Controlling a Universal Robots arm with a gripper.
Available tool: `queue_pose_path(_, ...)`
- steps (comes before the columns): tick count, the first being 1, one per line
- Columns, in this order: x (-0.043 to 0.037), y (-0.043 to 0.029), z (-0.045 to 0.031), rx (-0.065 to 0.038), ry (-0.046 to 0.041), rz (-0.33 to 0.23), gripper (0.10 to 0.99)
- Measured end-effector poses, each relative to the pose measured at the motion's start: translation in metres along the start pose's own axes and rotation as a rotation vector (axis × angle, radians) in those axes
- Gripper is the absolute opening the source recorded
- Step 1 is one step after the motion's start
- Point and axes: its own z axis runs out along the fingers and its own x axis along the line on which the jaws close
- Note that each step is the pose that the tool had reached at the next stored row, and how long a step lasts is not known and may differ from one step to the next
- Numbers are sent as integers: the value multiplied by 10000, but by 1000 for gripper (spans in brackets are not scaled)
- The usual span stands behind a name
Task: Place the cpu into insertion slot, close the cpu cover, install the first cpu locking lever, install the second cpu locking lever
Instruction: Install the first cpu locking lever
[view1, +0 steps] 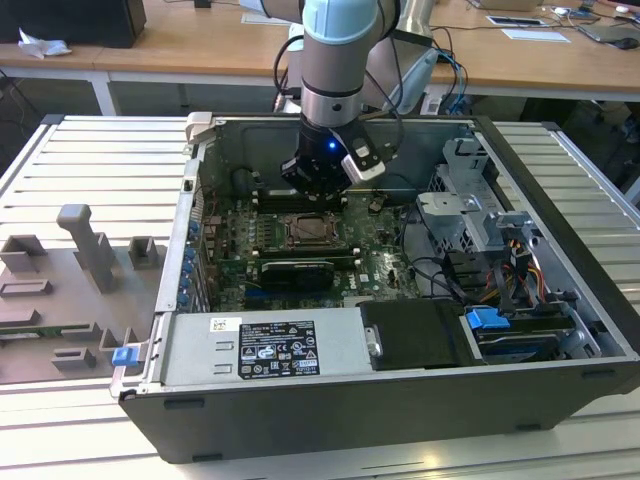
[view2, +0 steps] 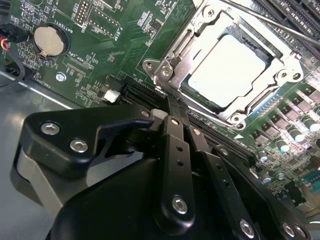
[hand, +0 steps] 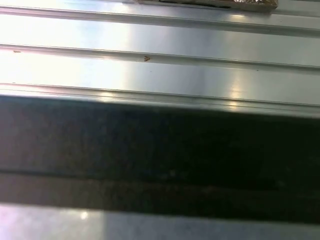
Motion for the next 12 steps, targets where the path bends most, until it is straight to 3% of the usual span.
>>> queue_pose_path(3,0,-1,13,45,4,-1,106)
queue_pose_path(12,0,0,20,14,0,1,106)
